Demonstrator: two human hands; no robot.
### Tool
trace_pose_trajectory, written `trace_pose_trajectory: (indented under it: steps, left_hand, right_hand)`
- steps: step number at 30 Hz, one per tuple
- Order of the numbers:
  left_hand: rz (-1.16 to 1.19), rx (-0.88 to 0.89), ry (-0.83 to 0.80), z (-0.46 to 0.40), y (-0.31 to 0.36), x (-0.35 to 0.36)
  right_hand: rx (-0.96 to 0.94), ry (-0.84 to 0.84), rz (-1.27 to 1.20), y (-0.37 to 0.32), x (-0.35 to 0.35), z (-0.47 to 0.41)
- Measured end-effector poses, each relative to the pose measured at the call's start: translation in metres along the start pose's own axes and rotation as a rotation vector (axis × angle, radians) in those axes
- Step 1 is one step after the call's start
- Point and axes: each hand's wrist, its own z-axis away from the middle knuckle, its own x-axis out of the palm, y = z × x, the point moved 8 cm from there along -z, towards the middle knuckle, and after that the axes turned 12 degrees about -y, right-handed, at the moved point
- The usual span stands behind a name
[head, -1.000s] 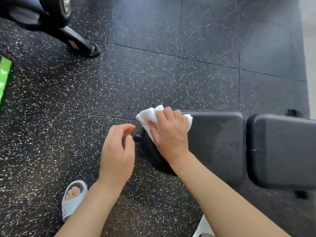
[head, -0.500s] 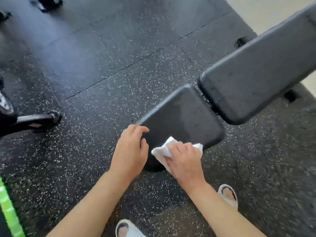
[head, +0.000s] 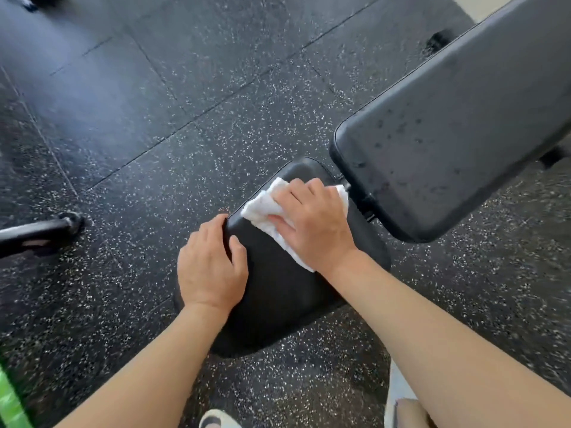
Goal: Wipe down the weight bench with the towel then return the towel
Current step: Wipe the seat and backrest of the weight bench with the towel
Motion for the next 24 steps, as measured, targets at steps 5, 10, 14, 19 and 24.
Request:
trace_pose_trajectory:
  steps: [5, 10, 14, 19, 24]
  left_hand:
    - [-0.066, -0.017, -0.007, -0.005, 0.001, 0.003]
    - [-0.068, -0.028, 0.008, -0.005, 0.001, 0.005]
    - [-0.08, -0.033, 0.013, -0.005, 0.002, 0.006]
    - [-0.068, -0.039, 0.057, -0.001, 0.003, 0.005]
    - [-0.078, -0.035, 0.068, -0.001, 0.002, 0.005]
  right_hand:
    - [0.061, 0.043, -0.004, 0.0, 0.012, -0.067]
    - [0.093, 0.088, -0.024, -0.001, 0.014, -0.071]
    - [0.057, 0.031, -0.12, -0.006, 0.0, -0.001]
    - [0.036, -0.092, -0.095, -0.006, -0.008, 0.099]
    - [0.068, 0.032, -0.081, -0.002, -0.007, 0.075]
